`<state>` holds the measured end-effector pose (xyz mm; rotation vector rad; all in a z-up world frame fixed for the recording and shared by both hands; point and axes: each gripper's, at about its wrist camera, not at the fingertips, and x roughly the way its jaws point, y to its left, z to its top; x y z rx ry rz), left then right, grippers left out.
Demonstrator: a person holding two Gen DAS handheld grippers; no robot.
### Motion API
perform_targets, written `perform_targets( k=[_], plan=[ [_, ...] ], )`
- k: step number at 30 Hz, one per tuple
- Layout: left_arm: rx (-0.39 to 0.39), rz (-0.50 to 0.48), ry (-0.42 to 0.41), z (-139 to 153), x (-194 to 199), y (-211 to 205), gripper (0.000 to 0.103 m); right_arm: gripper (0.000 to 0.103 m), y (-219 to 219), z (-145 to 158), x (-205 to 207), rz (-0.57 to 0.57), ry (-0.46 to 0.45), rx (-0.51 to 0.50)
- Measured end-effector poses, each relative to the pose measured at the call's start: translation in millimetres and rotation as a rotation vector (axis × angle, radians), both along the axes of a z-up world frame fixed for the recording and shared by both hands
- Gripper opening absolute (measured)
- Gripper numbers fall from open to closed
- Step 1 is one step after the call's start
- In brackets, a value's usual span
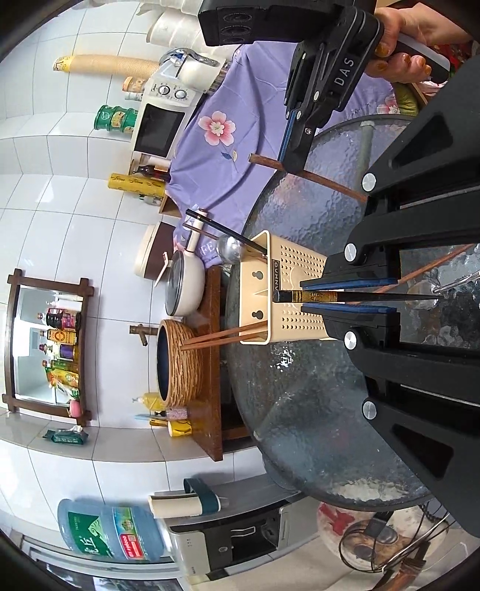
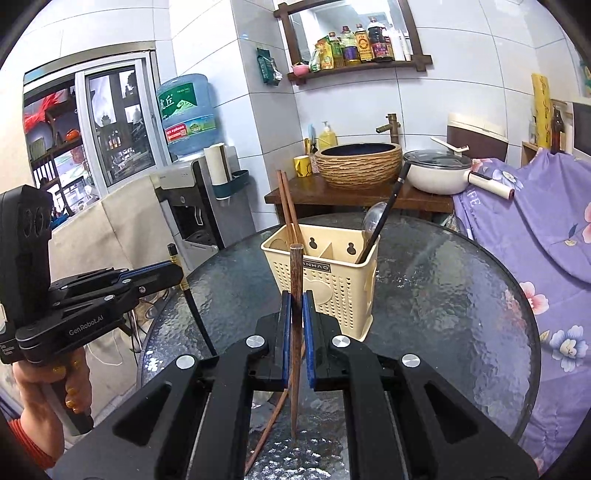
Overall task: Organize utensils
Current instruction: 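Lift both chopsticks upright and carry them over the cream holder, then lower the chopsticks into the holder and open both tools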
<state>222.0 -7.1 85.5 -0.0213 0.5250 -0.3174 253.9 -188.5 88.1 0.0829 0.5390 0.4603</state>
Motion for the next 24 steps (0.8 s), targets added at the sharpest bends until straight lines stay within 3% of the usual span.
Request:
perform_targets(
  k=[8, 13, 24],
  plan=[
    [0.000, -0.006, -0.010, 9.8, 4.2, 0.7, 0.007, 0.007, 1.7, 8.6, 6.4, 0.008, 0.004, 0.004],
    [-0.015, -0.015, -0.034, 39.2, 17.9, -1.6, 0.007, 0.007, 2.8, 31.6, 20.2, 0.015, 0.001, 0.024],
    [-0.074, 0.070, -0.164, 150.8, 79.0, -7.0, 0.007, 0.007, -3.3, 152.0, 74.0, -0.095, -0.141, 0.081]
  ],
)
